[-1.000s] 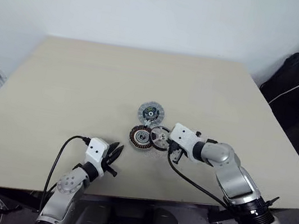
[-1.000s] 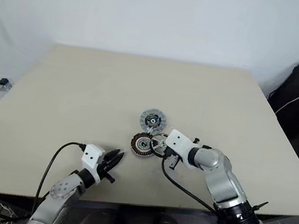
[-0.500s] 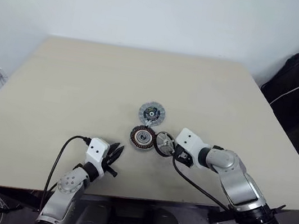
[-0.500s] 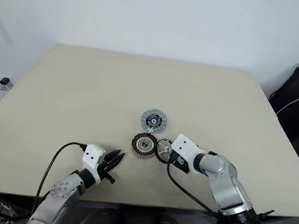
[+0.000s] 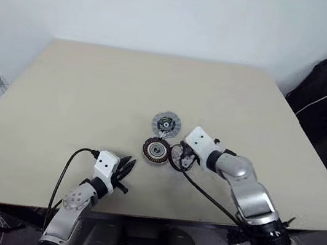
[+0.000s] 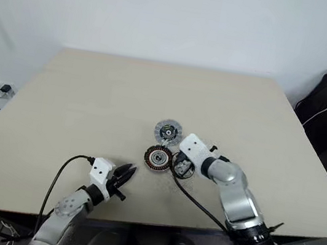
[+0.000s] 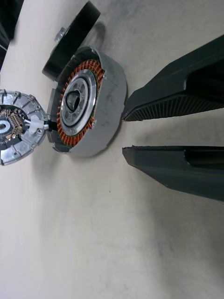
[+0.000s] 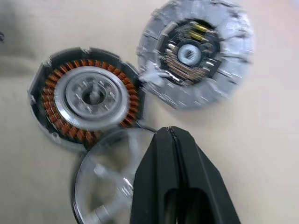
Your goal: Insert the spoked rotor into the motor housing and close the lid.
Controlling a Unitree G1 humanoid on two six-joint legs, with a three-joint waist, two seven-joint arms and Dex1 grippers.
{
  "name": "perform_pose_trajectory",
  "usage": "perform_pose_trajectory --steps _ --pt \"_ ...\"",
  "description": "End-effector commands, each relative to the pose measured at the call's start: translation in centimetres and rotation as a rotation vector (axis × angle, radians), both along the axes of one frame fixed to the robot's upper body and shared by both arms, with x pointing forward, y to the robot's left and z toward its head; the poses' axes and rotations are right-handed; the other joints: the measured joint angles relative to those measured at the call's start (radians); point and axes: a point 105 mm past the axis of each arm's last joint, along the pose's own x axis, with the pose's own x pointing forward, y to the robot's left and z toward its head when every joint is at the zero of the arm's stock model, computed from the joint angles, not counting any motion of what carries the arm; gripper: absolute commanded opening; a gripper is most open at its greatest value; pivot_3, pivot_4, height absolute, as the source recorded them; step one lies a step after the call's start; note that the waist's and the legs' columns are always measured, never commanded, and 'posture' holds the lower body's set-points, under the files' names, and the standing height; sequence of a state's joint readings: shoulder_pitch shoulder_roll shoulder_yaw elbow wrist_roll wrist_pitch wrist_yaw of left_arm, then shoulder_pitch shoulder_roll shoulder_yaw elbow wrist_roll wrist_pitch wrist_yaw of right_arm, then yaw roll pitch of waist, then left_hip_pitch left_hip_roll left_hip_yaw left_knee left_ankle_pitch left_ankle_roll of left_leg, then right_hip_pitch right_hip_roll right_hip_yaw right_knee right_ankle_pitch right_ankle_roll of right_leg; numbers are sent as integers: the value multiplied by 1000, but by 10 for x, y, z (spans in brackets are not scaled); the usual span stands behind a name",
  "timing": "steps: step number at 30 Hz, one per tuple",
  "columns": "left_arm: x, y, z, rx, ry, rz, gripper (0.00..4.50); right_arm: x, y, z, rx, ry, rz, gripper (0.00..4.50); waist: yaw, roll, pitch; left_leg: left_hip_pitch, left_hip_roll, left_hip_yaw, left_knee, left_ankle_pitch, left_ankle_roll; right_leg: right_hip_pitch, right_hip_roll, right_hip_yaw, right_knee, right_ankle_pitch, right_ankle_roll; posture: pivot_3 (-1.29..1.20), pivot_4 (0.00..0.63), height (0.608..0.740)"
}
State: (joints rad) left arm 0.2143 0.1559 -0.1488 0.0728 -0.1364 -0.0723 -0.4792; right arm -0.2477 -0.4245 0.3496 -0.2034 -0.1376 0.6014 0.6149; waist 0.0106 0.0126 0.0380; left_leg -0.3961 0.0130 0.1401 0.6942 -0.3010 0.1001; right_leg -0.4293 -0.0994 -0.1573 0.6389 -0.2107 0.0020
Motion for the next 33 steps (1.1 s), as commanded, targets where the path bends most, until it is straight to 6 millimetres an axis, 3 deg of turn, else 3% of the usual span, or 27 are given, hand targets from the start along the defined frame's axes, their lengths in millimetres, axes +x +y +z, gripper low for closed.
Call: perform_pose_trajectory --steps 1,14,33 --pt "5 -2 11 -12 -48 -4 911 10 11 7 -9 -50 5 46 1 0 0 0 0 0 0 0 0 0 0 0 0 0 0 0 0 740" --pt "4 -1 15 -12 -56 10 911 15 37 -9 -50 -26 78 46 -1 0 0 0 0 0 0 1 -1 0 0 0 0 0 0 0 0 740" --pt "3 -2 14 -13 -48 7 911 10 47 -18 -52 18 135 46 -14 0 0 0 0 0 0 1 -2 0 0 0 2 0 0 0 0 740"
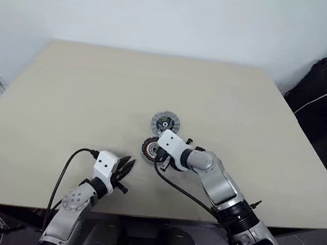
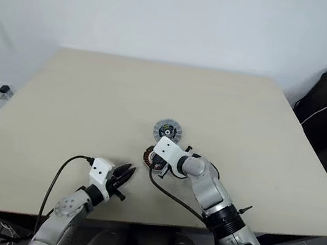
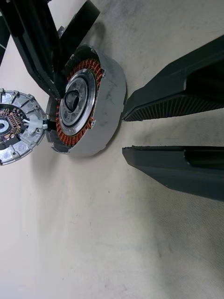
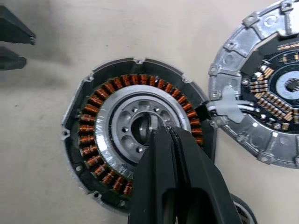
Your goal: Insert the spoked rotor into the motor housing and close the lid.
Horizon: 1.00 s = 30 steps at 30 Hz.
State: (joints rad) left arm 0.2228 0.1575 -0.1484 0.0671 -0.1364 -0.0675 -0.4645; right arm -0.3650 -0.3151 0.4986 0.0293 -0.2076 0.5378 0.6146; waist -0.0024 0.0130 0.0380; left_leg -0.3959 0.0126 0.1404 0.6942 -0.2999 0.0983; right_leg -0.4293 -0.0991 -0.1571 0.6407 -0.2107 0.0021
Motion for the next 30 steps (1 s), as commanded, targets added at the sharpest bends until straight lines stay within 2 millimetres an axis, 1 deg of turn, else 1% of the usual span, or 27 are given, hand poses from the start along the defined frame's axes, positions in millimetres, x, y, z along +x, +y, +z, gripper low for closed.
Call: perform_pose_trajectory --steps 1,10,18,21,26,30 --pt "4 -4 16 -18 -56 -9 911 3 5 11 19 -35 22 46 -1 0 0 0 0 0 0 0 0 0 0 0 0 0 0 0 0 740" --pt "4 -6 20 -19 -53 -10 911 -7 4 5 21 16 61 46 -4 0 0 0 0 0 0 0 0 0 0 0 0 0 0 0 0 740" --pt "5 -6 18 -20 -45 -15 911 -13 -1 0 31 45 48 46 -4 0 0 0 0 0 0 0 0 0 0 0 0 0 0 0 0 740" --pt "5 -7 17 -21 -43 -21 911 -10 -1 3 51 20 23 46 -4 0 0 0 0 0 0 0 0 0 0 0 0 0 0 0 0 740" --pt "5 -7 17 -21 -43 -25 911 1 1 16 92 -47 -37 46 -6 0 0 0 0 0 0 0 0 0 0 0 0 0 0 0 0 740" --pt "4 -5 14 -17 -41 -24 911 5 3 16 100 -51 -51 46 -7 0 0 0 0 0 0 0 -1 0 0 0 0 0 0 0 0 740"
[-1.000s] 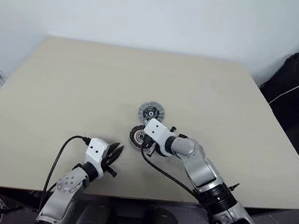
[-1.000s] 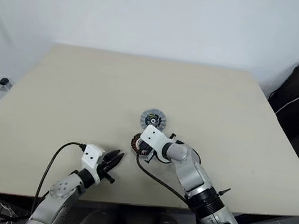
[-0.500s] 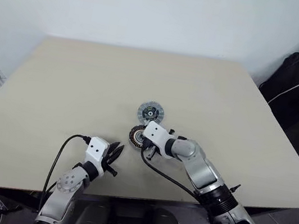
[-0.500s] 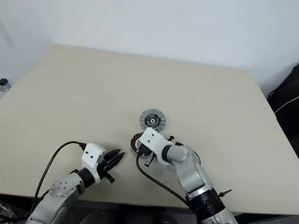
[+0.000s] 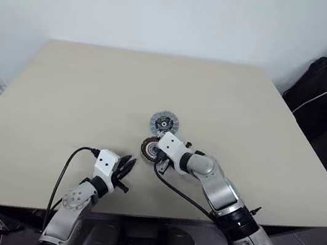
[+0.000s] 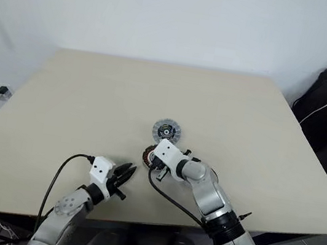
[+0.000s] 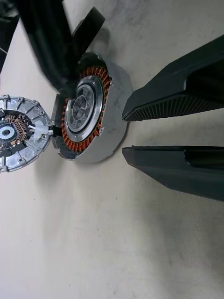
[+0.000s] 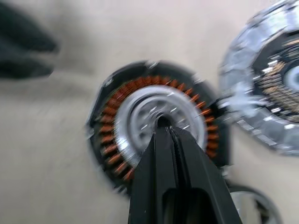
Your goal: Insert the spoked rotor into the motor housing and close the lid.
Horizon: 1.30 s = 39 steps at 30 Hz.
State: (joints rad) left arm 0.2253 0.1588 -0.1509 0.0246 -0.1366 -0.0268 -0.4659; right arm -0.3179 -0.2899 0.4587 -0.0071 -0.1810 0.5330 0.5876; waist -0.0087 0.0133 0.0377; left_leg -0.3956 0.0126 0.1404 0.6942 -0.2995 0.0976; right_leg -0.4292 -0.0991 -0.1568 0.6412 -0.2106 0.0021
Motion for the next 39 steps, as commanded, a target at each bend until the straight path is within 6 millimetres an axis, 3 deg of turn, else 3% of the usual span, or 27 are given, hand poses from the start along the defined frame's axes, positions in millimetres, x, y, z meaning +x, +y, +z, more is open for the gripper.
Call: perform_pose_trajectory --steps 1,11,19,25,30,36,39 --pt "3 -2 9 -15 -42 -15 911 9 2 12 23 -50 -12 46 -1 0 0 0 0 0 0 0 0 0 0 0 0 0 0 0 0 740" --pt "3 2 0 -10 -36 -2 911 -2 23 -4 23 18 53 46 -2 0 0 0 0 0 0 0 0 0 0 0 0 0 0 0 0 740" --pt "2 -1 2 -15 -42 1 911 1 20 -7 28 13 30 46 -4 0 -1 1 0 0 0 0 -1 0 0 0 1 0 0 0 0 740" --pt "2 -3 12 -17 -55 0 911 15 4 23 99 -89 -67 46 -1 1 -1 1 0 0 0 1 -1 0 0 0 1 0 0 0 0 740" --pt "1 -3 18 -18 -55 0 911 14 -21 47 175 -118 -148 46 0 1 -1 0 0 0 0 0 -1 0 0 1 1 0 0 0 0 740" --pt "1 -1 18 -11 -45 -12 911 -9 -63 49 148 -86 -209 46 2 1 -1 0 0 0 0 0 0 0 0 1 0 0 0 0 0 740" --pt "1 -1 15 -7 -36 -24 911 -29 -74 41 128 -19 -192 706 3 1 -1 0 0 0 0 -3 4 0 0 0 0 0 0 0 0 740"
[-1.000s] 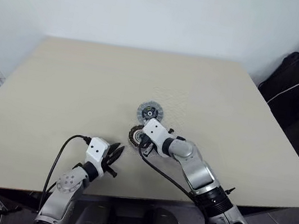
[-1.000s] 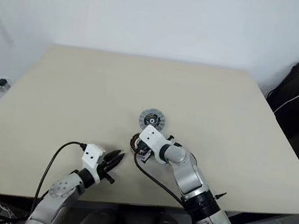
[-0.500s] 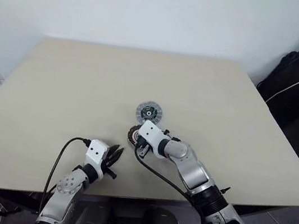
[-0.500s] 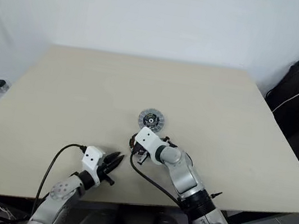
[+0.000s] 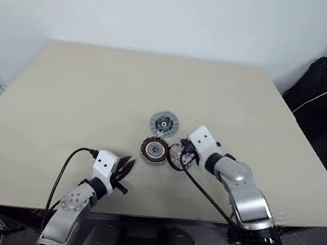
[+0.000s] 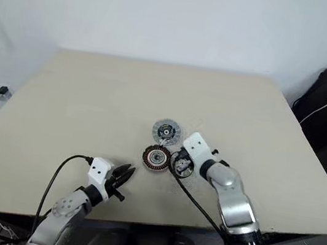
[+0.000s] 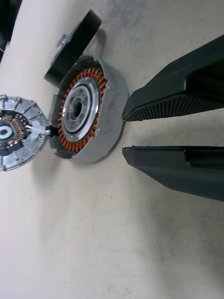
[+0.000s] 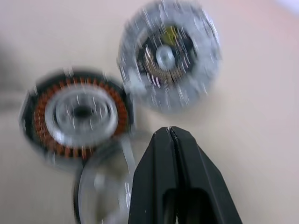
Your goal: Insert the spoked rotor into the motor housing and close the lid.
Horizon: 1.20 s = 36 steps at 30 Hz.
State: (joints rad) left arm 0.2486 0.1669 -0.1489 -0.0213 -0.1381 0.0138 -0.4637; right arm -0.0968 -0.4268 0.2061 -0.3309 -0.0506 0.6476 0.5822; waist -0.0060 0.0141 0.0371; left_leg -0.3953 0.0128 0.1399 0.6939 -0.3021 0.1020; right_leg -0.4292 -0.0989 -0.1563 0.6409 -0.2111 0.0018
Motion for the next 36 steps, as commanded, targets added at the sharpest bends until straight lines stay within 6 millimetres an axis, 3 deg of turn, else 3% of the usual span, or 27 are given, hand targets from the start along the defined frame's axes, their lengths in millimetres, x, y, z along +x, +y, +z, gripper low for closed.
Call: perform_pose_trajectory --steps 1,5,17,36 --pt "5 -4 13 -12 -52 -31 911 -15 -4 9 14 10 29 957 0 0 0 0 0 0 0 0 0 0 0 0 0 0 0 0 0 740" --pt "6 -7 13 -13 -49 -46 911 -22 -12 4 -42 38 23 2261 -3 0 0 0 0 0 0 0 1 0 0 0 0 0 0 0 0 740" --pt "6 -7 10 -15 -45 -42 911 -1 -21 -4 -134 61 55 2261 4 -1 1 0 0 0 0 -1 1 0 0 0 -1 0 0 0 0 740" --pt "5 -3 13 -22 -54 -1 911 8 -20 -25 -197 121 174 2261 11 -1 1 0 0 0 0 0 0 0 0 0 -2 0 0 0 0 740"
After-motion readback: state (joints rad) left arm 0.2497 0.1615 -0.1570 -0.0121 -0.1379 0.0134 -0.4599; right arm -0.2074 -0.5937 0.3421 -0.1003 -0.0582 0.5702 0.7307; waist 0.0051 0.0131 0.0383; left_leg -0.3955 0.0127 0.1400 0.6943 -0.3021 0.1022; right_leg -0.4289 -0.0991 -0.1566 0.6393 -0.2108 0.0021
